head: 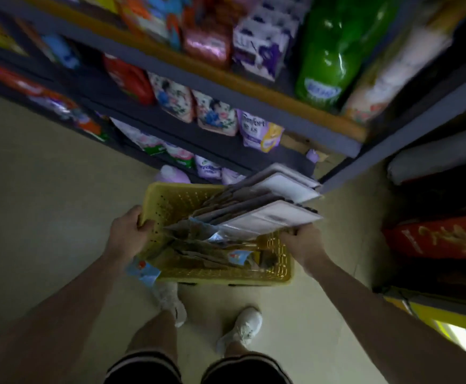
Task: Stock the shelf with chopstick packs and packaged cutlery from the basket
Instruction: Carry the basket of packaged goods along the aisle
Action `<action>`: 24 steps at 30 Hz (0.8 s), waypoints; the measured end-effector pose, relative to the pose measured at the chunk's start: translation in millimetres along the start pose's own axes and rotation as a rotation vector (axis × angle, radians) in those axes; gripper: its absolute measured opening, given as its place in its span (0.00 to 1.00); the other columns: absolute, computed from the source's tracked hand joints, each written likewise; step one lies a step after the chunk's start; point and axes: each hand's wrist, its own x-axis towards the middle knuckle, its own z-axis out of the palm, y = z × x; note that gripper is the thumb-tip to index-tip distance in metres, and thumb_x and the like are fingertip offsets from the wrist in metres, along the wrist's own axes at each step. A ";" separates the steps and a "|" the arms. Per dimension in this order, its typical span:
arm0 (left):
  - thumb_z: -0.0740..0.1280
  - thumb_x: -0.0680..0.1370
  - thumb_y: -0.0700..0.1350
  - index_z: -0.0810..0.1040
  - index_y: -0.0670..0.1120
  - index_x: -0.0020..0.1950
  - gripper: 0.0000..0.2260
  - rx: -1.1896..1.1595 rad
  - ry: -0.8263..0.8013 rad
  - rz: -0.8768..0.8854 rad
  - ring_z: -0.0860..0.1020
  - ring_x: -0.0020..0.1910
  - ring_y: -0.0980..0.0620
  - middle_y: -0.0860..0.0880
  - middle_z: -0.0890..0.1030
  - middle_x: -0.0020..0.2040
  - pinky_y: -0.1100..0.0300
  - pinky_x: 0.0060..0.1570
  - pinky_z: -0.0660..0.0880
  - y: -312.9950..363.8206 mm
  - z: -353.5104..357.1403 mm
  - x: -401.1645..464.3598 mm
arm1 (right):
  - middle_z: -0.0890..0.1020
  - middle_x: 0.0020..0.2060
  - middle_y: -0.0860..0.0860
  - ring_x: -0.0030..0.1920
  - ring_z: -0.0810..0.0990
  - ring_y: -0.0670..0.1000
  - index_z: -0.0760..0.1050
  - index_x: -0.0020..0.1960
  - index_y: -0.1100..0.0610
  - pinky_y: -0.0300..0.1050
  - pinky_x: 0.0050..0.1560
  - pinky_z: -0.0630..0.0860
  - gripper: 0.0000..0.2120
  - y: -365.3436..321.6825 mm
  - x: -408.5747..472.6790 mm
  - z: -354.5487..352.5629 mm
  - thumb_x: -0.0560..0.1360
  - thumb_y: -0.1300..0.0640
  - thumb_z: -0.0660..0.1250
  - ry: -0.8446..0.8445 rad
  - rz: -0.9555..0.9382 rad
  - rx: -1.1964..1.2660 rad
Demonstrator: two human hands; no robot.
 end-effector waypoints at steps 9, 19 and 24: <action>0.64 0.73 0.38 0.72 0.46 0.43 0.04 -0.277 0.209 -0.161 0.78 0.41 0.39 0.44 0.75 0.36 0.54 0.37 0.70 -94.8 -194.3 52.8 | 0.71 0.25 0.52 0.30 0.69 0.51 0.69 0.31 0.58 0.38 0.26 0.63 0.10 -247.7 0.0 86.7 0.69 0.64 0.66 -0.067 -0.265 0.005; 0.62 0.74 0.38 0.77 0.39 0.44 0.04 -0.318 0.355 -0.268 0.76 0.35 0.43 0.42 0.76 0.35 0.58 0.31 0.69 -224.4 -411.3 170.3 | 0.82 0.42 0.58 0.46 0.78 0.55 0.80 0.48 0.64 0.43 0.42 0.68 0.09 -510.8 31.2 289.5 0.68 0.65 0.69 -0.193 -0.445 0.006; 0.63 0.74 0.37 0.77 0.36 0.45 0.05 -0.333 0.455 -0.345 0.74 0.36 0.47 0.41 0.77 0.37 0.57 0.30 0.65 -283.5 -487.8 247.3 | 0.79 0.44 0.57 0.44 0.76 0.56 0.77 0.50 0.63 0.45 0.39 0.68 0.10 -633.8 74.6 385.3 0.70 0.63 0.68 -0.329 -0.477 -0.040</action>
